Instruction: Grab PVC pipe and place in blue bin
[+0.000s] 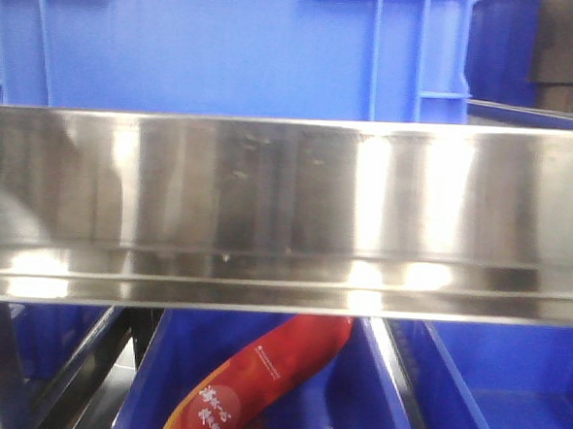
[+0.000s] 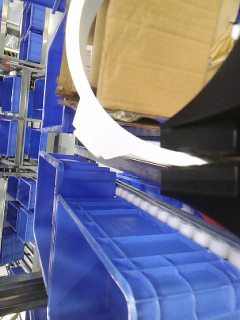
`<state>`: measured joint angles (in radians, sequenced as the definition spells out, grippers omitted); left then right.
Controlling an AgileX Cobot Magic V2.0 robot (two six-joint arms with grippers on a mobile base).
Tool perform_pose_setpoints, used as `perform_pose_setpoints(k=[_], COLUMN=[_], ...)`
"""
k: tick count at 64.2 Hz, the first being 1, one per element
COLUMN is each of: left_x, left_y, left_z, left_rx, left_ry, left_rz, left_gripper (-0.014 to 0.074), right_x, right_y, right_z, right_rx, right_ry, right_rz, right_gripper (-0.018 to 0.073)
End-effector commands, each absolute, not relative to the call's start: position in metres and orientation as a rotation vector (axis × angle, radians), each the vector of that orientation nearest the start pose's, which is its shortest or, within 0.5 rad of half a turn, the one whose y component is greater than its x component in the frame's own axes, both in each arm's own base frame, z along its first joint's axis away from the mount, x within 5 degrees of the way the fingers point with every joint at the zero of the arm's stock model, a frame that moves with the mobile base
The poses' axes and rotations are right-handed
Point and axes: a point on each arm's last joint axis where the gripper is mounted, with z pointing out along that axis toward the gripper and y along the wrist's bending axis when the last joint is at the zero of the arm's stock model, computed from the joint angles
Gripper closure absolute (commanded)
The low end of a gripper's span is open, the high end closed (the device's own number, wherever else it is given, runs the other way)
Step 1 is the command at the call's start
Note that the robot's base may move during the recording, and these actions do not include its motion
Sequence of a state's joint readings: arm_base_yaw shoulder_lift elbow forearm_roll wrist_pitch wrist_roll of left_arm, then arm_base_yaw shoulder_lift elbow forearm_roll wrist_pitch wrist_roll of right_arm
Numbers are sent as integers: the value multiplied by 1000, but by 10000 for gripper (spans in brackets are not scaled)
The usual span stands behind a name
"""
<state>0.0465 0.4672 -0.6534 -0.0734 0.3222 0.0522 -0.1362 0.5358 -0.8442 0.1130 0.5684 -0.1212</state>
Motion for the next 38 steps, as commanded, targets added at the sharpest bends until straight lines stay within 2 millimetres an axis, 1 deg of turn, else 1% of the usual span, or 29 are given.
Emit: perform_pose_setpoints(k=[1, 38], left_x=[91, 91], left_y=[2, 2], left_z=[371, 371], left_rx=[-45, -45], left_ry=[1590, 1590], left_rz=[-9, -9], left_gripper=[707, 707], right_x=[89, 89], right_y=[-7, -7], right_z=[404, 404], right_rx=[46, 46], right_ry=[1711, 1711], right_rz=[-80, -80], right_gripper=[727, 727])
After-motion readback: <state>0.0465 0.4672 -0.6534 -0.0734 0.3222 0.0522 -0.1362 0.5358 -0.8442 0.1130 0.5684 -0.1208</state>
